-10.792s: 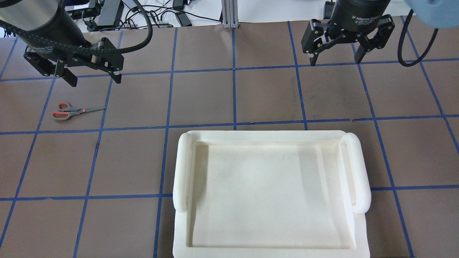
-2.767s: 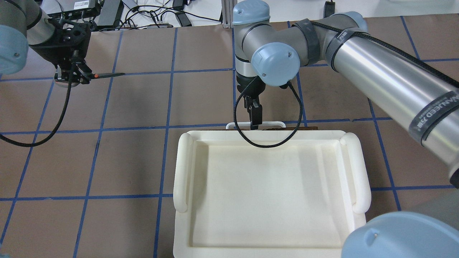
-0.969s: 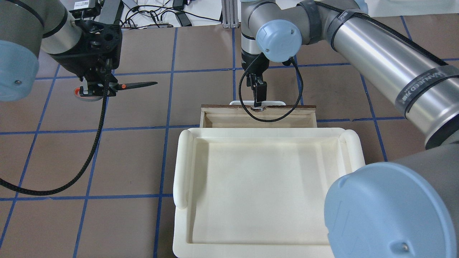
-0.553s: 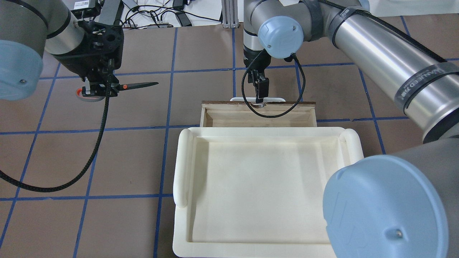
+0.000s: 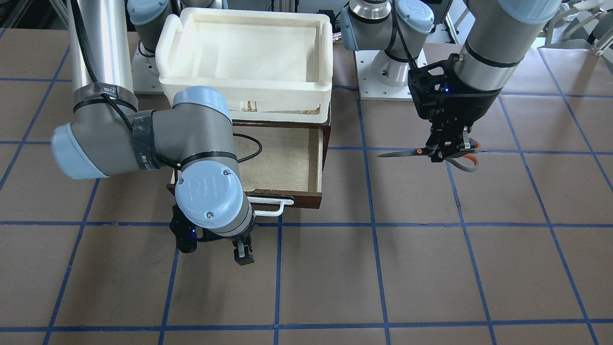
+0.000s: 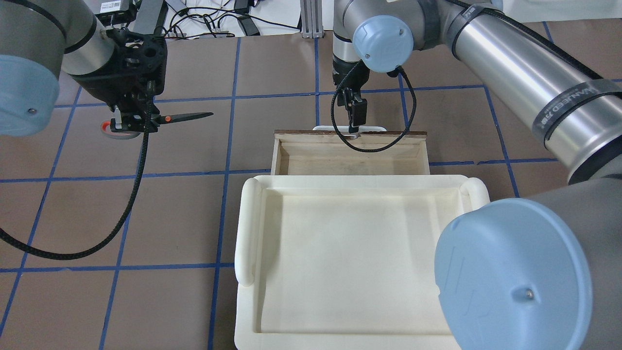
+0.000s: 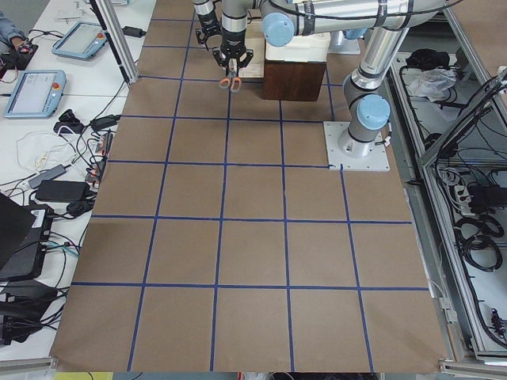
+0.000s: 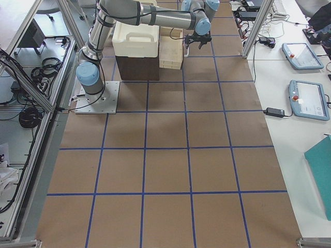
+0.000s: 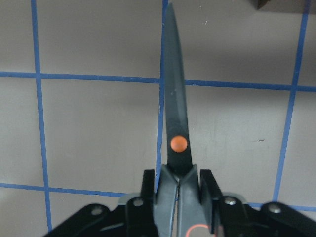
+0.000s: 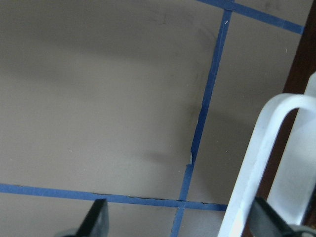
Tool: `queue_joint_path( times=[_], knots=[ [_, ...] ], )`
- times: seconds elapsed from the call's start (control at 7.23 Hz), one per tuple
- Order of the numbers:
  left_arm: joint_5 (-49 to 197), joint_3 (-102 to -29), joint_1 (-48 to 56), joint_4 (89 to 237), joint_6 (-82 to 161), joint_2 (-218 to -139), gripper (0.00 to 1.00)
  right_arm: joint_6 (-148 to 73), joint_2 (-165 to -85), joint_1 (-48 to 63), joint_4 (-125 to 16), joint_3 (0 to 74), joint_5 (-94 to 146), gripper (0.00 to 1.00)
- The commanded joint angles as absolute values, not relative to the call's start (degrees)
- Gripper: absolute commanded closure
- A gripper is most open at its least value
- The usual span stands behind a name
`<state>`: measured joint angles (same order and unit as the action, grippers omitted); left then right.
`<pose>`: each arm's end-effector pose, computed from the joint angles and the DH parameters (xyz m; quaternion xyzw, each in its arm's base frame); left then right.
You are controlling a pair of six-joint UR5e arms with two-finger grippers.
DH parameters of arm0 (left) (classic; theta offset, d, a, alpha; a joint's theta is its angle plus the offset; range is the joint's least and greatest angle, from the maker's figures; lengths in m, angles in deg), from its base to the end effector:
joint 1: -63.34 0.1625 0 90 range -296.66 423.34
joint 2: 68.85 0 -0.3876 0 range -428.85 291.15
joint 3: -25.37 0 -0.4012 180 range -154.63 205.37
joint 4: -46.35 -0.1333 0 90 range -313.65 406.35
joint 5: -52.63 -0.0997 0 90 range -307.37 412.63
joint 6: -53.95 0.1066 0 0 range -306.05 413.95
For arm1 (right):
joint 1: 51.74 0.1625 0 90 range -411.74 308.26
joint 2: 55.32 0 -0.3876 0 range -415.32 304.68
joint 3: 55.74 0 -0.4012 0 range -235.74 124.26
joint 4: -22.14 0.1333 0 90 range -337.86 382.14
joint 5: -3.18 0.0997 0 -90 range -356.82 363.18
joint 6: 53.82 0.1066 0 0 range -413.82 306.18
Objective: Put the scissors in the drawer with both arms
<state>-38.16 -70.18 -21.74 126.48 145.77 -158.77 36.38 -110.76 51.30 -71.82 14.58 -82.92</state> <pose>-0.0879 -0.5159 0.4132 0.6870 0.7256 -0.0204 0.0333 0.2916 -0.6360 0.2554 -0.6229 -0.7757 -0.0856 0.0535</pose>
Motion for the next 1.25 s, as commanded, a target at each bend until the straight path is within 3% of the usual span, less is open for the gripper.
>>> queue_joint_path(
  times=[0.0, 1.11],
  knots=[
    [-38.34, -70.17, -21.65, 126.51, 146.23, -158.67, 1.00, 35.57, -110.34, 51.27, -71.81, 13.96, -82.95, 0.00],
    [-38.34, -70.17, -21.57, 126.60, 146.41, -158.58, 1.00, 34.33, -108.85, 50.57, -72.08, 12.46, -82.78, 0.00]
  ],
)
